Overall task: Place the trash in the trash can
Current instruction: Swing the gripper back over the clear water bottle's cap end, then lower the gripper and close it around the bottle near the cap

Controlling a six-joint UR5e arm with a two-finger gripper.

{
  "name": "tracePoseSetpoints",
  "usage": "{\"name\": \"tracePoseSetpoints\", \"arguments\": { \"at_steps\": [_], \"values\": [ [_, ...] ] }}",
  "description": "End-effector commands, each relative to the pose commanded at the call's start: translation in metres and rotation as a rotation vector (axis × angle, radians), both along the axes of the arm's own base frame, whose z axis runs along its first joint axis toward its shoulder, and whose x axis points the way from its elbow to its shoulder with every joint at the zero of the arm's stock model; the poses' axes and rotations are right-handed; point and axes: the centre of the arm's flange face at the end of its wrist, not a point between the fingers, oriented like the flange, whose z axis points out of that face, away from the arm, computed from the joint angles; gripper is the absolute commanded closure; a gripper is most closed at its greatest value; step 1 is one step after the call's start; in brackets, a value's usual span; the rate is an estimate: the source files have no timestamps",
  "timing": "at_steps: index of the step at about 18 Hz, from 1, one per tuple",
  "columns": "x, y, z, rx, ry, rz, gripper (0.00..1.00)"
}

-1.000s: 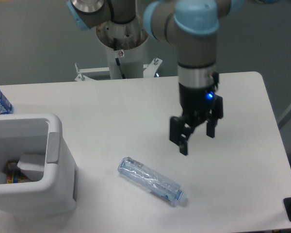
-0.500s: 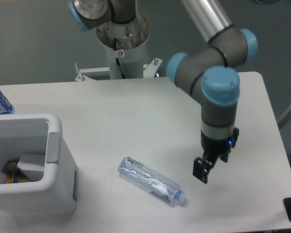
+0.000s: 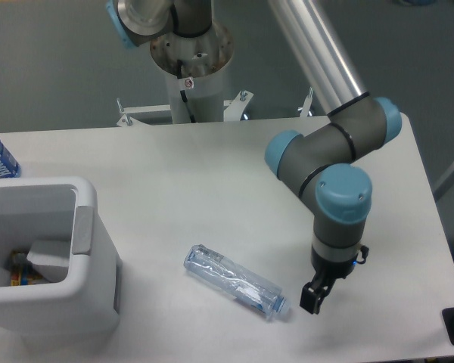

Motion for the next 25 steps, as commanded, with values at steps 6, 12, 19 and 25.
{"name": "tracePoseSetpoints", "arguments": {
  "at_steps": [6,12,19,25],
  "values": [
    [0.027,0.024,-0.022,-0.022,-0.024,-0.011,0.0],
    [0.039,0.028,-0.041,-0.056,-0.054,-0.014,0.0],
    [0.049,0.03,-0.057,-0.089,-0.064,-0.026,0.0],
    [0.062,0.032,-0.066,-0.112,-0.087,-0.039,0.0]
  ]
}}
